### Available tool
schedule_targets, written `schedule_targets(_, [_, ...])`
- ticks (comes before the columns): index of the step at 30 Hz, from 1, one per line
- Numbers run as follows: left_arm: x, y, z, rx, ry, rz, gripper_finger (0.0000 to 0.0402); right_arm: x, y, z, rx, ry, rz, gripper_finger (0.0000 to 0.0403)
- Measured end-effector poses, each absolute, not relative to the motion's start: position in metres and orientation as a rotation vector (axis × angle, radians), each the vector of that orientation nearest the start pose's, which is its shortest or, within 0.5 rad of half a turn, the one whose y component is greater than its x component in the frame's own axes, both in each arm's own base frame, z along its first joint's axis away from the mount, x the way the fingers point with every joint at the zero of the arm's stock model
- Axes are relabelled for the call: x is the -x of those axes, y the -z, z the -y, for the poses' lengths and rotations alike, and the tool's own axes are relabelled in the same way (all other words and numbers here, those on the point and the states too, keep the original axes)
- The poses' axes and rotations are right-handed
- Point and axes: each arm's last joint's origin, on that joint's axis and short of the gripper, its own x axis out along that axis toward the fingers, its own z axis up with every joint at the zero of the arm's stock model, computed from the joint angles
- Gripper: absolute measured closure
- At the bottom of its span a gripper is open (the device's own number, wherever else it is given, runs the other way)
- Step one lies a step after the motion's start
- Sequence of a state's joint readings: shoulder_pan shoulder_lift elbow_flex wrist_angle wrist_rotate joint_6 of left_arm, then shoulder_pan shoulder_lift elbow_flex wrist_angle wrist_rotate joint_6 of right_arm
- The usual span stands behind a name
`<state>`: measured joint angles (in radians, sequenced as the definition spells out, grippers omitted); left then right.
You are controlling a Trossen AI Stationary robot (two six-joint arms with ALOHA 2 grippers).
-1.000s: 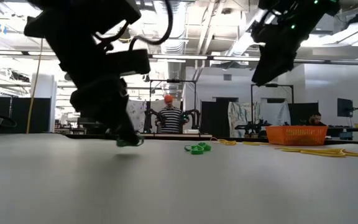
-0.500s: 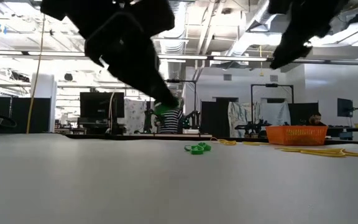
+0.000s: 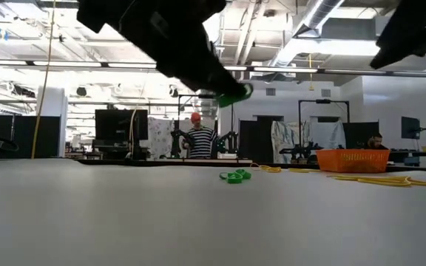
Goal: Sort rubber bands into baskets
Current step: Put the green rubber band into the orange bin
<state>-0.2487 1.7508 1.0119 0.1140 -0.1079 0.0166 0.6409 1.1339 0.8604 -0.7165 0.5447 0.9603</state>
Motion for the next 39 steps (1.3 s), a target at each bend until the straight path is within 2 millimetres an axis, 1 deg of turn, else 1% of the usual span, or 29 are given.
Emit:
schedule_targets(5, [-0.362, -0.191, 0.083, -0.123, 0.226, -0.545, 0.0401, -0.169, -0.252, -0.133, -0.407, 0.313, -0.734, 0.0159])
schedule_targets(10, [-0.366, -0.198, 0.081, -0.128, 0.304, -0.464, 0.0401, -0.171, -0.233, -0.155, -0.396, 0.323, -0.767, 0.0159])
schedule_targets(13, [-0.368, -0.202, 0.08, -0.135, 0.35, -0.41, 0.0401, -0.175, -0.219, -0.165, -0.386, 0.34, -0.787, 0.0159])
schedule_targets(16, [-0.37, -0.206, 0.08, -0.137, 0.389, -0.362, 0.0401, -0.184, -0.207, -0.174, -0.375, 0.35, -0.777, 0.0159])
schedule_targets(22, [-0.372, -0.21, 0.076, -0.129, 0.448, -0.309, 0.0401, -0.206, -0.193, -0.188, -0.269, 0.347, -0.602, 0.0159])
schedule_targets(27, [-0.373, -0.213, 0.076, -0.123, 0.49, -0.27, 0.0401, -0.231, -0.187, -0.191, -0.206, 0.348, -0.489, 0.0159])
schedule_targets(33, [-0.373, -0.214, 0.078, -0.119, 0.51, -0.258, 0.0401, -0.265, -0.183, -0.182, -0.156, 0.344, -0.396, 0.0159])
schedule_targets(39, [-0.372, -0.214, 0.078, -0.114, 0.51, -0.264, 0.0401, -0.283, -0.189, -0.174, -0.129, 0.326, -0.328, 0.0159])
